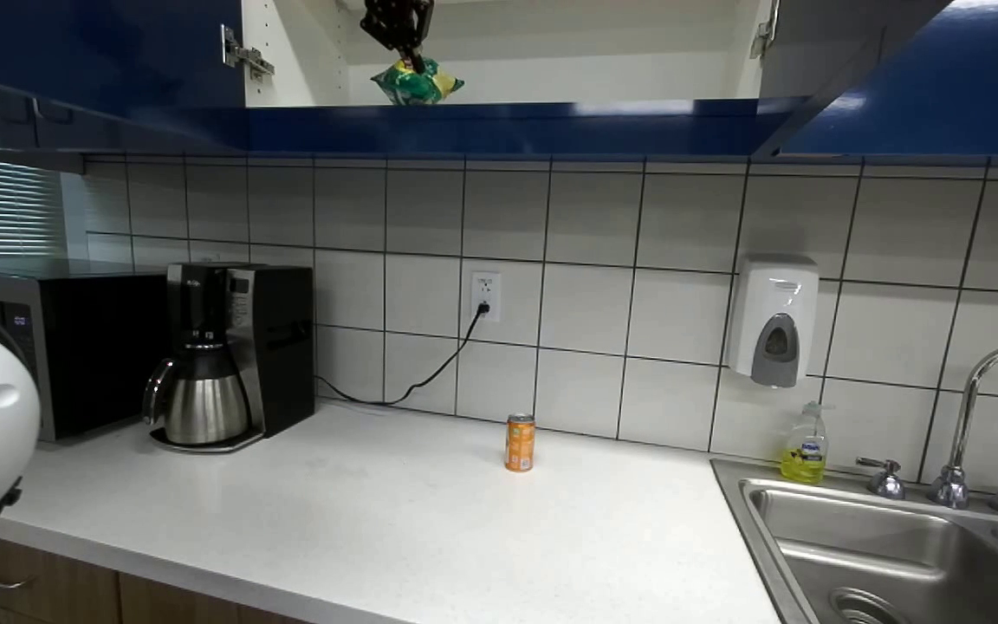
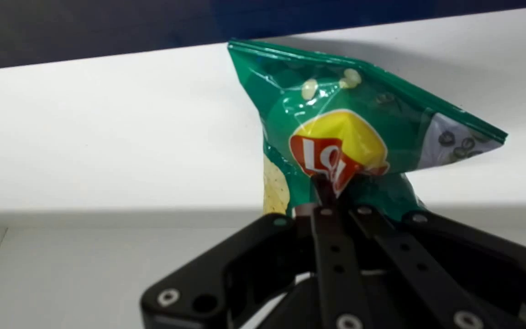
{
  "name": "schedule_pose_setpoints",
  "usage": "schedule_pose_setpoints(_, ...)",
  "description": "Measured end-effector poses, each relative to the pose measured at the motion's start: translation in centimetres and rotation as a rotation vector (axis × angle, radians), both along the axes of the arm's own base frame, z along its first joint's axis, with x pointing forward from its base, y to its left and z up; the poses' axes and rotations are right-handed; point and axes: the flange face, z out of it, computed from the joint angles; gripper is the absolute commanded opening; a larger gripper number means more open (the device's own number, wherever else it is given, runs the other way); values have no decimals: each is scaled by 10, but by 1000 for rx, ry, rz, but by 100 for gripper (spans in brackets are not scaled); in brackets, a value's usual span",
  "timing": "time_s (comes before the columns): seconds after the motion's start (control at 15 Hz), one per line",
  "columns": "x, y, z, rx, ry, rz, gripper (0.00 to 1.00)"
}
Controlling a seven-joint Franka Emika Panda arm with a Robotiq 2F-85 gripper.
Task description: Pick up the green lays packet and put inside the bottom compartment of the blue cabinet
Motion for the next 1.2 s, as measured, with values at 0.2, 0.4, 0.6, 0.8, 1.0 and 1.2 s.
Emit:
schedule_pose_setpoints(0.2,8,-2,-2,6,0,-8,26)
schedule_pose_setpoints(0.4,13,-3,-3,15,-2,-18,40)
schedule_pose_setpoints(0.6,15,-4,-2,20,-9,-30,63)
schedule_pose_setpoints(0.8,14,-4,3,25,-19,-36,87)
schedule_pose_setpoints(1.0,11,-3,9,32,-34,-40,100)
schedule_pose_setpoints(1.2,2,-2,20,40,-54,-44,100)
